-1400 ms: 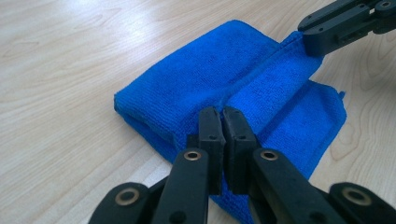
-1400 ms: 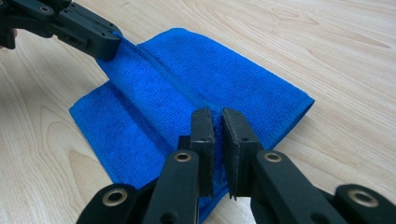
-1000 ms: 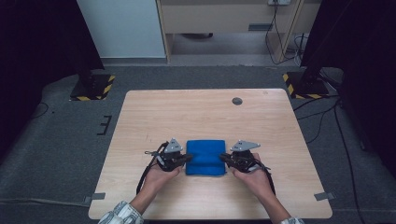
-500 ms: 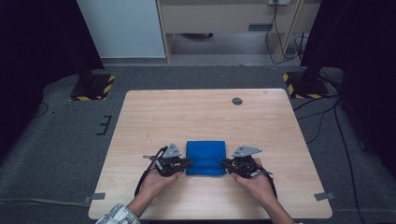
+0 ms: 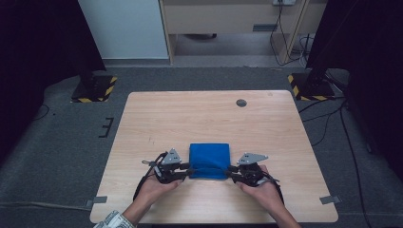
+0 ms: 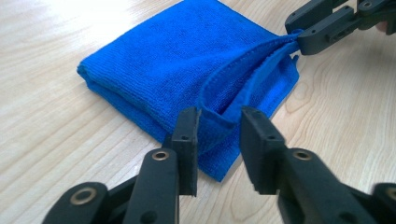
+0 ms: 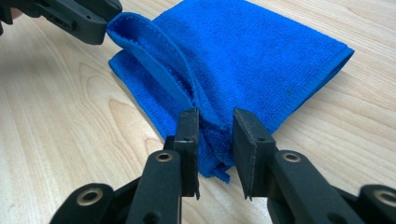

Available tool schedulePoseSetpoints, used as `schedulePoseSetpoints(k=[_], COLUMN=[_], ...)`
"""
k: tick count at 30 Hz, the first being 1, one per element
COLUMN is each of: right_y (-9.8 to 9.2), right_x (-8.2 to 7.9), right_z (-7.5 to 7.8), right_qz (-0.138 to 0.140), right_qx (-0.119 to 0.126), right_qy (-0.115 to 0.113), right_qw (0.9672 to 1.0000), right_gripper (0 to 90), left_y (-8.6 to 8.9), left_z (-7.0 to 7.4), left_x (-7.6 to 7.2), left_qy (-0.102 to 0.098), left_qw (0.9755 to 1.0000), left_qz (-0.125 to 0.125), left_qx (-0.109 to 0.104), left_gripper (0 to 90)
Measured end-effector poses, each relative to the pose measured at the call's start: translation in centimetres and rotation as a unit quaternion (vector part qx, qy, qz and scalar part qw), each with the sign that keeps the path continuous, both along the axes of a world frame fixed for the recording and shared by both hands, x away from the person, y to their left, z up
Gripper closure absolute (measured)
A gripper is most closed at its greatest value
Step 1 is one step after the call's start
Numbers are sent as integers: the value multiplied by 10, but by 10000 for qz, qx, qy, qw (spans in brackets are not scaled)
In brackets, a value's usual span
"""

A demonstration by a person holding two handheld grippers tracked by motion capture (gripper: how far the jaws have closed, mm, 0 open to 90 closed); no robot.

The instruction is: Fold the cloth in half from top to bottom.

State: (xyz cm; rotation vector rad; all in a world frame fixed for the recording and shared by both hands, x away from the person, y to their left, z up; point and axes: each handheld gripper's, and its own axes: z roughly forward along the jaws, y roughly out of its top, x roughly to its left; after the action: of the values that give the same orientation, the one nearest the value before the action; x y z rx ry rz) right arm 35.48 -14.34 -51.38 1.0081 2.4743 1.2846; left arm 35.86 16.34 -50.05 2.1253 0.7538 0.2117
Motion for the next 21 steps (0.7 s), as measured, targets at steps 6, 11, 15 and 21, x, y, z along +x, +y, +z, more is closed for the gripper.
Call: schedulePoseSetpoints(k=[6,11,15,21], right_y=[-1,2,6,8], right_x=[-5,-5,2,12], right_z=[4,13,15,8], right_qz=[13,-13,-104,-268], right_qx=[19,156,103,-21], right_qy=[49,-8,-59,-32], right_qw=[10000,9999,9999,9996], right_gripper=[665,625,592,497], left_y=[5,4,-1,-2], left_z=[8,9,3,-5], left_x=[1,8,11,8], left_qy=[-67,-164,-124,-89], left_qw=[9996,9990,9994,9995], left_qz=[116,305,299,225], left_qx=[-268,-279,-105,188], left_gripper=[624,593,583,567])
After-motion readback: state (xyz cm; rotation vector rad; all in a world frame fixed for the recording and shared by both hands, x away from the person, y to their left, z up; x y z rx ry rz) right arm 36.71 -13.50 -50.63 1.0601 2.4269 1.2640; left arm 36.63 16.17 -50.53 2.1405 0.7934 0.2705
